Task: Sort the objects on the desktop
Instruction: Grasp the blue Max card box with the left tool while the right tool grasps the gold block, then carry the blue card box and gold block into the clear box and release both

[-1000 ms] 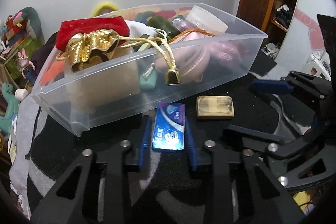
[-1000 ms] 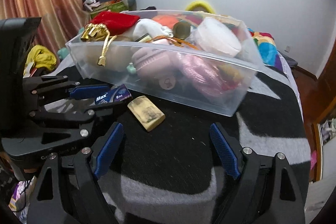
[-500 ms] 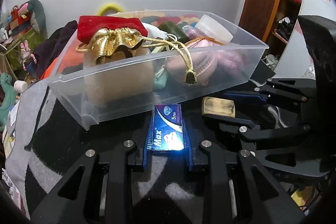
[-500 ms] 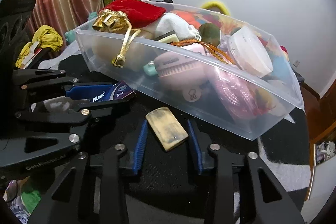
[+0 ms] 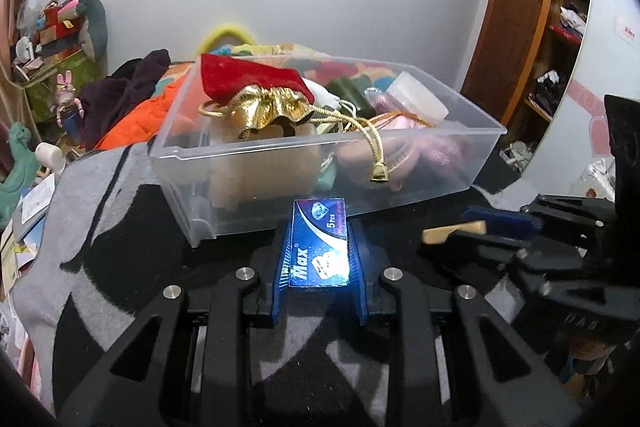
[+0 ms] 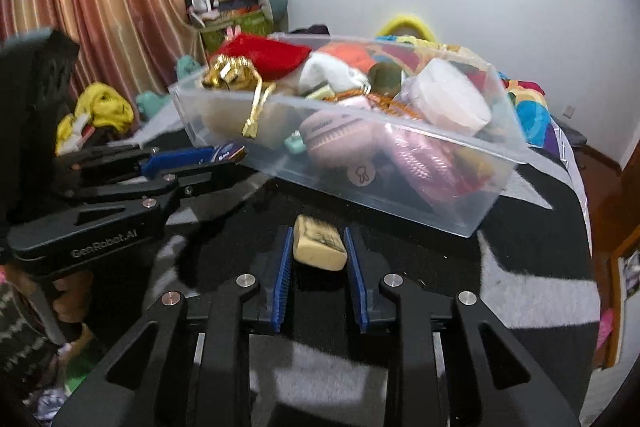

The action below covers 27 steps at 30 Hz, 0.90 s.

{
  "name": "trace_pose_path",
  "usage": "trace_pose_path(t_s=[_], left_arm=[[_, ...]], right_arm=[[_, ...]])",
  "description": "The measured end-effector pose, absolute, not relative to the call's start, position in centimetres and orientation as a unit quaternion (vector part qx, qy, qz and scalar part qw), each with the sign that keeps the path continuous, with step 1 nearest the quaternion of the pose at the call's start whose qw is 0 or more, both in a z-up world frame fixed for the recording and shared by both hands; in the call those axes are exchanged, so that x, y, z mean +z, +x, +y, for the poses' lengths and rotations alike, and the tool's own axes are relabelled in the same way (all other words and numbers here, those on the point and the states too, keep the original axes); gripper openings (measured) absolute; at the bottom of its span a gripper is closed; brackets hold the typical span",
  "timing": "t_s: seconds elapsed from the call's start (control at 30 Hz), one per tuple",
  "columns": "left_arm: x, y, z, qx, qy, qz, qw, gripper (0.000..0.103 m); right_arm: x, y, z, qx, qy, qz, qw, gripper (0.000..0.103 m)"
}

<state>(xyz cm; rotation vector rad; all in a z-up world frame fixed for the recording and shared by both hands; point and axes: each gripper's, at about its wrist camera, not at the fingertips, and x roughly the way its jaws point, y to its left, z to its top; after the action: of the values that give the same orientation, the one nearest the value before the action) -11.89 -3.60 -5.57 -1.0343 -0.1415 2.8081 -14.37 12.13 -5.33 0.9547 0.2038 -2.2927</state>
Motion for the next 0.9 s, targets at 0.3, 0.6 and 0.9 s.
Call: trace_pose_path(t_s=[0.3, 0.6, 0.9], left_arm=[[-3.1, -9.6, -2.5, 0.947, -0.306, -0.052, 0.082, 0.026], [0.2, -9.0, -1.8, 0.959, -0.262, -0.050, 0.094, 0.026], [1.1, -12.1, -1.8, 0.956, -0.263, -0.073, 0.107, 0.026]], right_arm=[[-3.8, -14.3, 13.6, -0.882, 0.340, 0.038, 0.324, 0.010], [-2.8, -14.8, 14.7, -0.891, 0.324, 0.013, 0.318, 0.010], [0.3, -16.0, 16.3, -0.909, 0.279, -0.021, 0.309, 0.010]])
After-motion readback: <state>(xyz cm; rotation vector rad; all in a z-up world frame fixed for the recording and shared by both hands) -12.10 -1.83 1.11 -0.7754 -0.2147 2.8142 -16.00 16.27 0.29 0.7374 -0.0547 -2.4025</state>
